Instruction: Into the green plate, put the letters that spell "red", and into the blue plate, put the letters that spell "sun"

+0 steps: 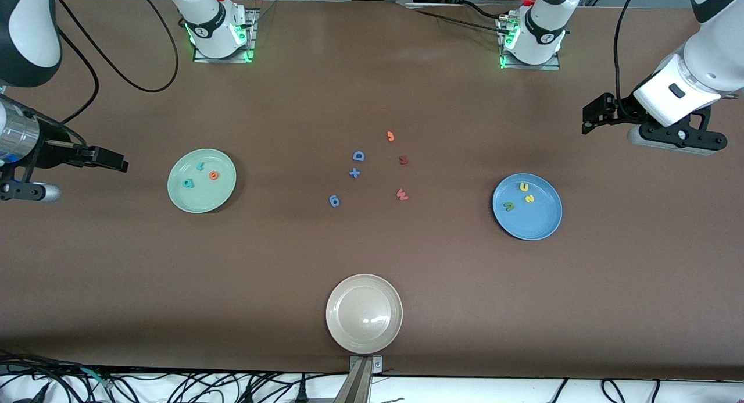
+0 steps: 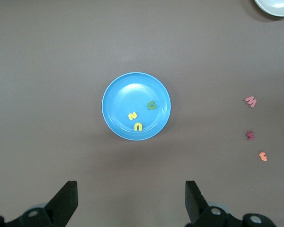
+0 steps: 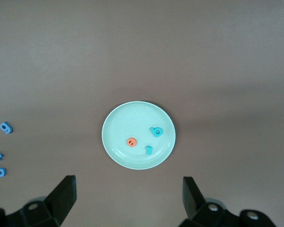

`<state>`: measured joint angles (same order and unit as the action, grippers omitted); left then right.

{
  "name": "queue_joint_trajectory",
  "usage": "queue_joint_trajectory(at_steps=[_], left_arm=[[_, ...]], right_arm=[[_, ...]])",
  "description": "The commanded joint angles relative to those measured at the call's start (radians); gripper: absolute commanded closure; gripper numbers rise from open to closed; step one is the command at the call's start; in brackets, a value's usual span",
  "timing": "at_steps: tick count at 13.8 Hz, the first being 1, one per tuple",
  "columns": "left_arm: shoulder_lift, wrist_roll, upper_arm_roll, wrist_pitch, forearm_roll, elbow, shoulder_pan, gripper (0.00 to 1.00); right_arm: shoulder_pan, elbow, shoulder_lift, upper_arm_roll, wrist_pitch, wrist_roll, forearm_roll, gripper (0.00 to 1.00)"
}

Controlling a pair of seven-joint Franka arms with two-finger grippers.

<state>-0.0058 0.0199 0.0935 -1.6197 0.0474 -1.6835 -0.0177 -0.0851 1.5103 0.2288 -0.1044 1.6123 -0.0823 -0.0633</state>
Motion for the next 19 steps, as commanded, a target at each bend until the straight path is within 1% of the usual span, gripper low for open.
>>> queue_joint_trajectory(at_steps=[1, 3, 5, 6, 8, 15, 19], left_arm=[[0.01, -0.009, -0.002, 0.024, -0.017, 0.03, -0.005, 0.0], [0.01, -0.009, 0.0, 0.024, -0.017, 0.03, -0.005, 0.0], [0.01, -0.009, -0.002, 0.024, -0.017, 0.03, -0.005, 0.0], [0.01, -0.009, -0.002, 0.024, -0.017, 0.03, -0.005, 0.0], [0.01, -0.009, -0.001, 0.024, -0.017, 0.03, -0.005, 0.0], [0.01, -0.009, -0.002, 0.024, -0.017, 0.03, -0.005, 0.0], [0.01, -0.009, -0.002, 0.026, -0.017, 0.03, -0.005, 0.0]], right_arm=[[0.015, 0.103, -0.055, 0.035, 0.073, -0.014, 0.02, 0.01], [0.015, 0.161, -0.084, 0.037, 0.105, -0.014, 0.022, 0.01], [0.015, 0.177, -0.098, 0.051, 0.118, -0.016, 0.025, 0.01], [0.015, 0.206, -0.111, 0.051, 0.135, -0.017, 0.025, 0.01], [0.015, 0.287, -0.167, 0.064, 0.211, -0.02, 0.033, 0.01], [0.024, 0.264, -0.169, 0.065, 0.204, -0.017, 0.036, 0.01], [0.033, 0.254, -0.167, 0.078, 0.202, -0.014, 0.036, 0.01]])
